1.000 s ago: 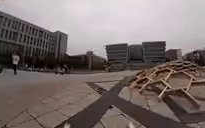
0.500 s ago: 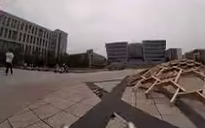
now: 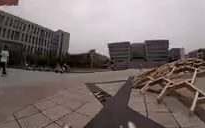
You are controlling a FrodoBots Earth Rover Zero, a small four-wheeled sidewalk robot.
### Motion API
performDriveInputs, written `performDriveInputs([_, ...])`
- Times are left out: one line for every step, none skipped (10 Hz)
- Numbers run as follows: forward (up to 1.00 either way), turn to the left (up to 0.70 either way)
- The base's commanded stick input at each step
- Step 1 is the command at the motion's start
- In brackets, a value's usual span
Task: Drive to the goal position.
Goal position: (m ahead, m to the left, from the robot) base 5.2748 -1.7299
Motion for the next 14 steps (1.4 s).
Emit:
performDriveInputs([0.7,0.01])
performDriveInputs([0.7,0.01])
performDriveInputs([0.7,0.01])
performDriveInputs([0.7,0.01])
performDriveInputs([0.7,0.01])
performDriveInputs([0.7,0.01])
performDriveInputs([0.7,0.01])
performDriveInputs([0.7,0.01])
performDriveInputs([0.7,0.01])
performDriveInputs([0.7,0.01])
performDriveInputs([0.7,0.01])
performDriveInputs([0.7,0.01])
performDriveInputs([0.7,0.01])
performDriveInputs([0.7,0.01])
